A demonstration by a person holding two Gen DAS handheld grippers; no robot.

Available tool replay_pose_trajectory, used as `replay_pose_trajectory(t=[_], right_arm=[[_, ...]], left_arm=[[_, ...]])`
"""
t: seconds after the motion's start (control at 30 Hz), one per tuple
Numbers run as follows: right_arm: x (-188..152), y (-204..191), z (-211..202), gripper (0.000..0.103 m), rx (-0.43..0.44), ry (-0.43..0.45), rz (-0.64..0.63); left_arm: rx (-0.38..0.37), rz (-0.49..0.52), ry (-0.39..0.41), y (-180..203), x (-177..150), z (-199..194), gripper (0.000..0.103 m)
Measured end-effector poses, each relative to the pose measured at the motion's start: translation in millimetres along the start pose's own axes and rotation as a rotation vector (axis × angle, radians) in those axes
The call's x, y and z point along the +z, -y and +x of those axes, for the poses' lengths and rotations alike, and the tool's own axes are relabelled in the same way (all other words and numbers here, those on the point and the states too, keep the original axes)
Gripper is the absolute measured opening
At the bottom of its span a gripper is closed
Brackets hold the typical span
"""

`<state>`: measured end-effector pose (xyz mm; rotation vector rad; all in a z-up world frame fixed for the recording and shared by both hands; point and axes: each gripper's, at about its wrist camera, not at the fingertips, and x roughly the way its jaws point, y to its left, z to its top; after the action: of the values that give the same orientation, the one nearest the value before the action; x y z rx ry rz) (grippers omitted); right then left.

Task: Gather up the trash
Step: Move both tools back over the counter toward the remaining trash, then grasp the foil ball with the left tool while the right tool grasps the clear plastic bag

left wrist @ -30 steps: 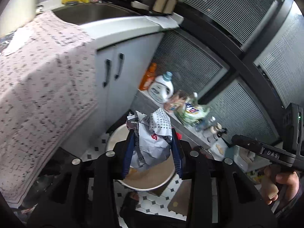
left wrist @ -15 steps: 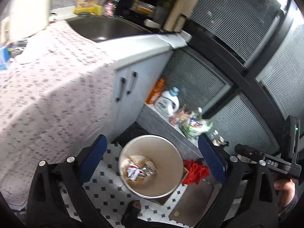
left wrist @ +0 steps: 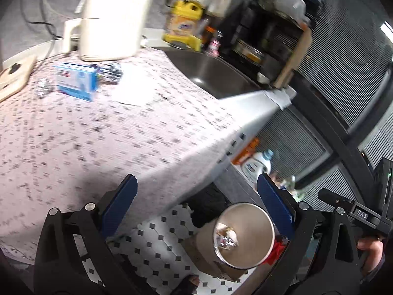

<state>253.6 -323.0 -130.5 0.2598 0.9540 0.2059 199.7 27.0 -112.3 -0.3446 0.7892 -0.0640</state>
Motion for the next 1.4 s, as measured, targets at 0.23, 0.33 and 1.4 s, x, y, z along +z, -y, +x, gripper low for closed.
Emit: replay_pose_trajectory(t=[0.23, 0.33, 1.4], right_arm=[[15, -63, 23, 0.095, 0.036, -0.01, -0.07], [20, -89, 33, 0.095, 0.044, -0.012, -0.097], [34, -244, 101, 0.095, -0.097, 0.001, -0.083]], left_arm=[[0.049, -0.062, 0.042, -58, 19, -16, 0.097], [0.065, -0.082, 0.058, -80, 27, -20, 0.097], [0.074, -0.147, 0.042, -289, 134, 37, 0.082]])
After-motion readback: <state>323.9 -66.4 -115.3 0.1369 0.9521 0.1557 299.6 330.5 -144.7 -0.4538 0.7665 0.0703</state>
